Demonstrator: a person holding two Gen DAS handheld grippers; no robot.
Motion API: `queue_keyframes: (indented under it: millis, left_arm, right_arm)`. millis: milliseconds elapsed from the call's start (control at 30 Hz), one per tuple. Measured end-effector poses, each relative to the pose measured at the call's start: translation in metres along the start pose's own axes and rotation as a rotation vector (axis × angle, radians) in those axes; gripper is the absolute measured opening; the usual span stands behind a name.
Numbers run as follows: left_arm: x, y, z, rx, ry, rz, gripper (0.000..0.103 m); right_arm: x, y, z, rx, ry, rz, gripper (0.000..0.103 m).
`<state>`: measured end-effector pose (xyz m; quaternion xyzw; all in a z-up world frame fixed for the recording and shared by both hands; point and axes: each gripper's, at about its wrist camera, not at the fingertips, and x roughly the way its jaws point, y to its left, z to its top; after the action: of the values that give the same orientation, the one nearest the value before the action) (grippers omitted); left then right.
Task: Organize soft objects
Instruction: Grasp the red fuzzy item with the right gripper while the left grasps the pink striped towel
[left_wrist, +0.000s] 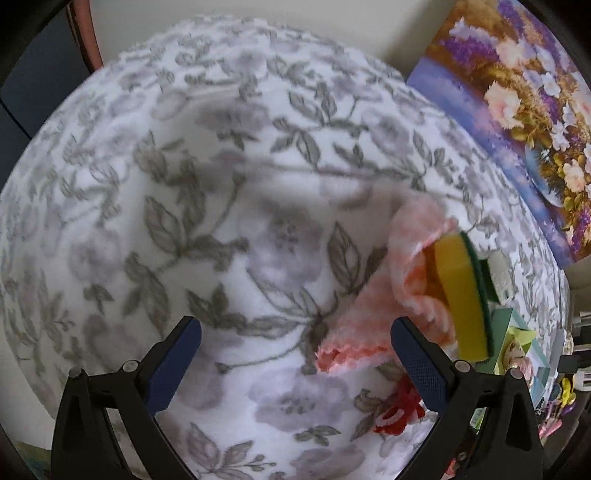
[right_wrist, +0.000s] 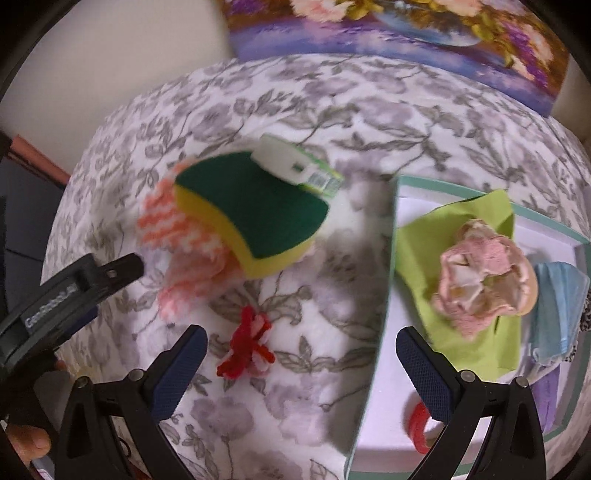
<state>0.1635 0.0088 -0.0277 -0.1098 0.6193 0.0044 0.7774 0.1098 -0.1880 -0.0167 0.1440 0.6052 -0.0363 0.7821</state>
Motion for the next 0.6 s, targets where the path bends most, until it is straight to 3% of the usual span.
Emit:
queue_keyframes:
  millis: [600]
  left_arm:
    - [0.017,0.003,0.003,-0.007,0.05,0.024,0.102]
  right_arm:
    - [0.046,0.029,-0.012,-0.104,0.096,-0.039,0.103]
